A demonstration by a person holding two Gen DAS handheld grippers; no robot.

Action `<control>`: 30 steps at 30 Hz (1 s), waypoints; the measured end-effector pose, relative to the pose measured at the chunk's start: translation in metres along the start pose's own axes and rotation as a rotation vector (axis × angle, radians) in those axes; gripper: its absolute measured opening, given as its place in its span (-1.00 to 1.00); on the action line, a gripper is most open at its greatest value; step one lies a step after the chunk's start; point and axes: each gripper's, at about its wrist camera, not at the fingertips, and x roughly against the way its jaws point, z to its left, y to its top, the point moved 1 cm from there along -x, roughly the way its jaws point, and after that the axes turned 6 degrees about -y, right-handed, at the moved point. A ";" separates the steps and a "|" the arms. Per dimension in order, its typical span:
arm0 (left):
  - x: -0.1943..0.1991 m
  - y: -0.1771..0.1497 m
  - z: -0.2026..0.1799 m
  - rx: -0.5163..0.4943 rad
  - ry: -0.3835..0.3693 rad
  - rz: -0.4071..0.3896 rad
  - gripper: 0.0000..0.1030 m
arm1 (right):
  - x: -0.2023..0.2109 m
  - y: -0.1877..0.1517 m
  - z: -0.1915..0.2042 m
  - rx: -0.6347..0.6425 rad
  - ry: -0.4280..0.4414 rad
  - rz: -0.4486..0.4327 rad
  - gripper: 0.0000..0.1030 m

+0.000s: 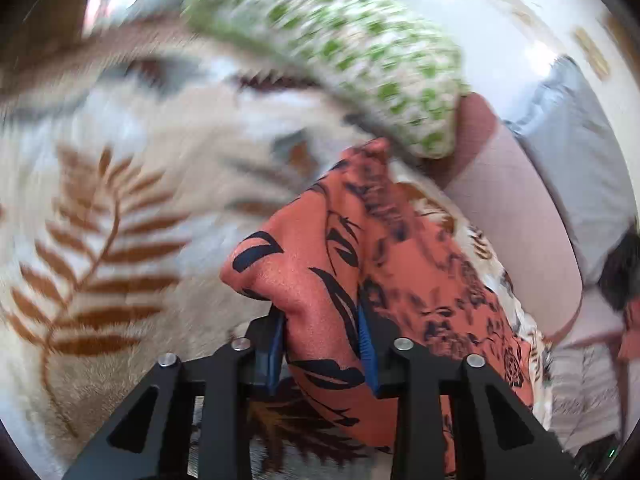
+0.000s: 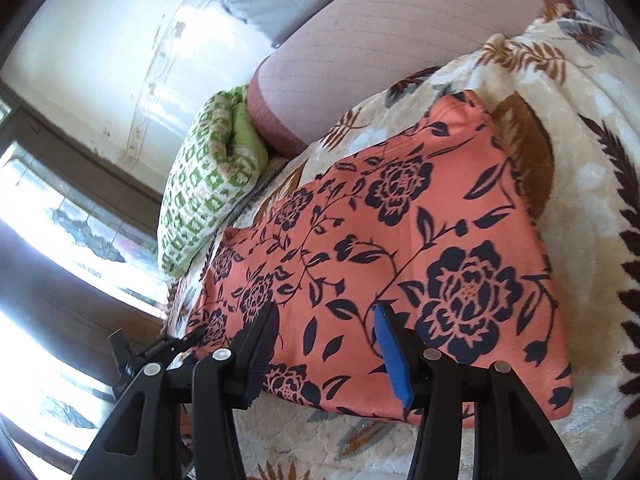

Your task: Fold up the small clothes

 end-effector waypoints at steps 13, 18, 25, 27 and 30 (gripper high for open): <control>0.048 -0.025 -0.210 -0.535 -0.157 -0.063 -0.77 | 0.058 0.028 -0.064 -0.292 0.054 -0.174 0.03; 0.016 -0.096 -0.296 -0.687 -0.288 0.089 -0.92 | 0.078 0.038 -0.100 -0.438 0.093 -0.238 0.02; 0.016 -0.146 -0.317 -0.841 -0.428 0.191 -0.67 | 0.084 0.045 -0.123 -0.499 0.138 -0.236 0.35; 0.029 -0.129 -0.297 -0.830 -0.403 0.127 -0.04 | 0.075 0.048 -0.117 -0.480 0.174 -0.207 0.40; 0.032 -0.099 -0.259 -0.750 -0.340 0.093 0.11 | 0.054 0.047 -0.101 -0.435 0.219 -0.134 0.40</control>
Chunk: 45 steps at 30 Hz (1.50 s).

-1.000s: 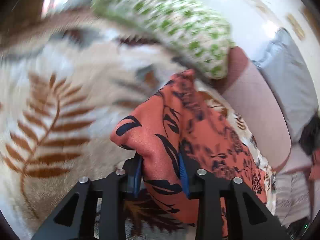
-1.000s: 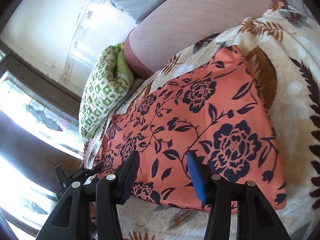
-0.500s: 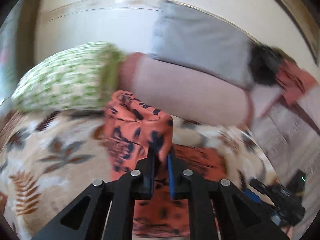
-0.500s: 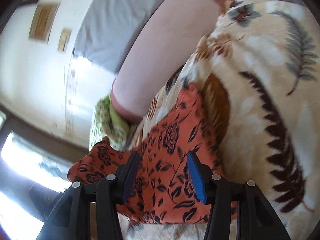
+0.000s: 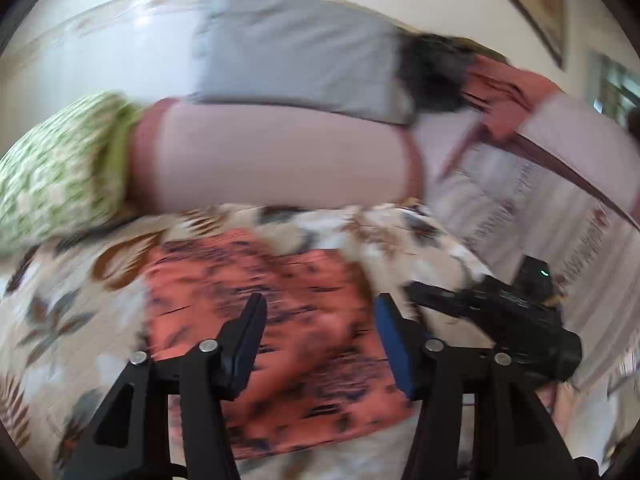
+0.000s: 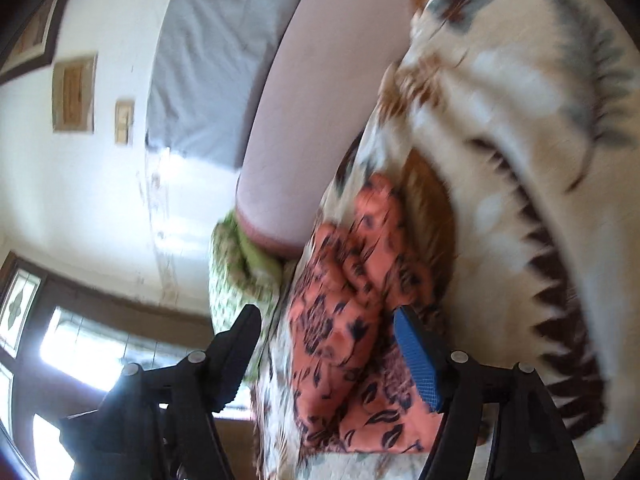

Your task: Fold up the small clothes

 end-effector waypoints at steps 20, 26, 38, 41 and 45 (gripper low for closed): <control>-0.050 -0.061 0.105 0.227 0.162 0.247 0.11 | -0.110 -0.002 0.005 0.134 -0.099 0.138 -0.60; -0.041 -0.055 0.100 0.239 0.141 0.217 0.11 | -0.048 -0.023 0.057 0.284 -0.022 0.065 -0.63; -0.065 -0.061 0.051 0.048 0.191 0.359 0.12 | -0.023 -0.024 -0.023 0.082 -0.299 0.203 -0.47; -0.052 -0.049 0.056 0.075 0.186 0.310 0.12 | 0.005 -0.021 0.010 0.261 -0.365 0.037 -0.47; -0.061 -0.048 0.058 0.069 0.219 0.310 0.12 | 0.029 -0.024 0.039 0.419 -0.299 -0.076 -0.47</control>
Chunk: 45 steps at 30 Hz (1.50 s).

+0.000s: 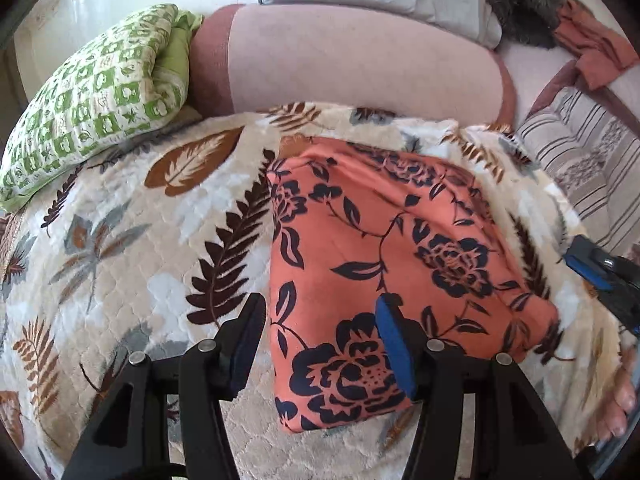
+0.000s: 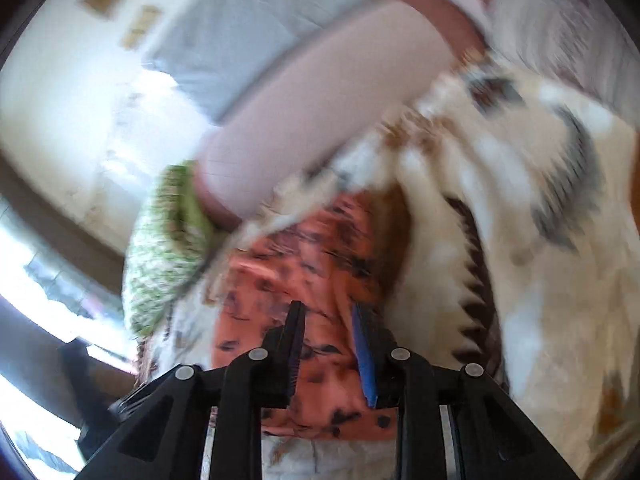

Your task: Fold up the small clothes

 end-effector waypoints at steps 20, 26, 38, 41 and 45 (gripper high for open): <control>-0.089 0.085 0.023 0.018 0.036 0.114 0.24 | -0.110 0.053 0.003 -0.088 0.137 0.202 -0.47; -0.104 0.078 0.027 0.038 0.018 0.140 0.37 | -0.141 0.042 -0.027 -0.203 0.111 0.318 -0.43; -0.027 -0.011 0.025 -0.025 0.015 0.134 0.56 | -0.053 0.022 -0.007 -0.146 0.172 0.166 0.64; -0.024 -0.021 0.027 -0.008 0.037 0.111 0.59 | -0.049 -0.003 0.003 -0.125 0.183 0.248 0.60; 0.005 -0.019 0.023 0.001 0.070 0.111 0.58 | -0.054 -0.055 -0.010 -0.060 -0.043 0.307 -0.12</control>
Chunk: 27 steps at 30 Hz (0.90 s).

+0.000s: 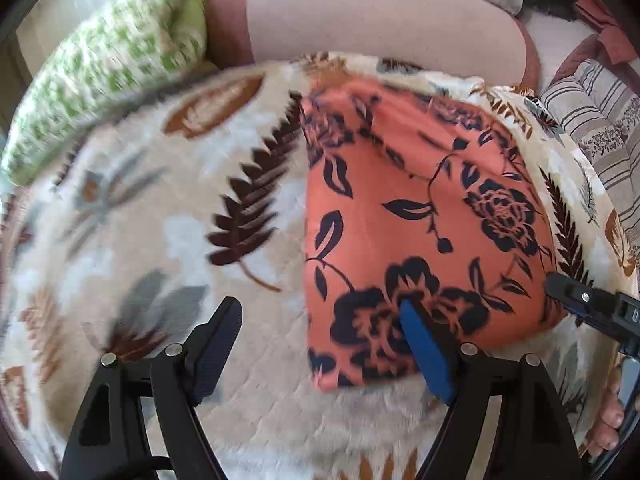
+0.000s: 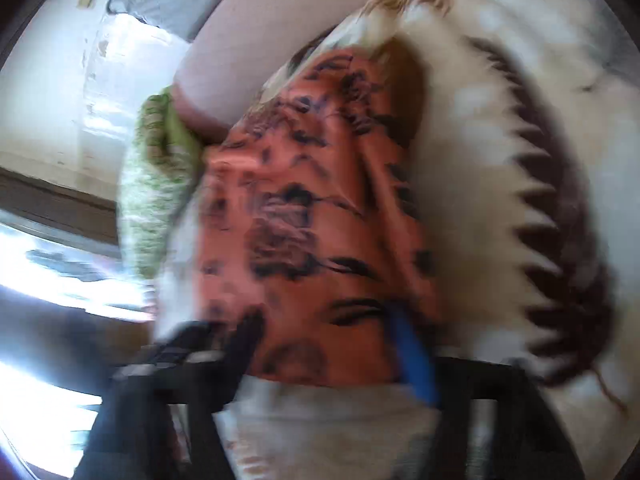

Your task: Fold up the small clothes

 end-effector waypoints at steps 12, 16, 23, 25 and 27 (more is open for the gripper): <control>0.169 -0.039 -0.002 -0.073 0.216 -0.399 0.60 | 0.106 -0.049 0.023 0.075 0.200 -0.289 0.39; 0.193 -0.042 0.001 -0.064 0.239 -0.446 0.60 | 0.116 -0.051 0.030 0.079 0.244 -0.333 0.40; 0.202 -0.038 -0.007 -0.054 0.256 -0.472 0.60 | 0.118 -0.049 0.026 0.100 0.253 -0.335 0.40; 0.199 -0.036 -0.010 -0.056 0.262 -0.470 0.61 | 0.116 -0.046 0.023 0.096 0.254 -0.336 0.40; 0.195 -0.034 -0.012 -0.059 0.267 -0.466 0.60 | 0.115 -0.043 0.021 0.090 0.256 -0.331 0.40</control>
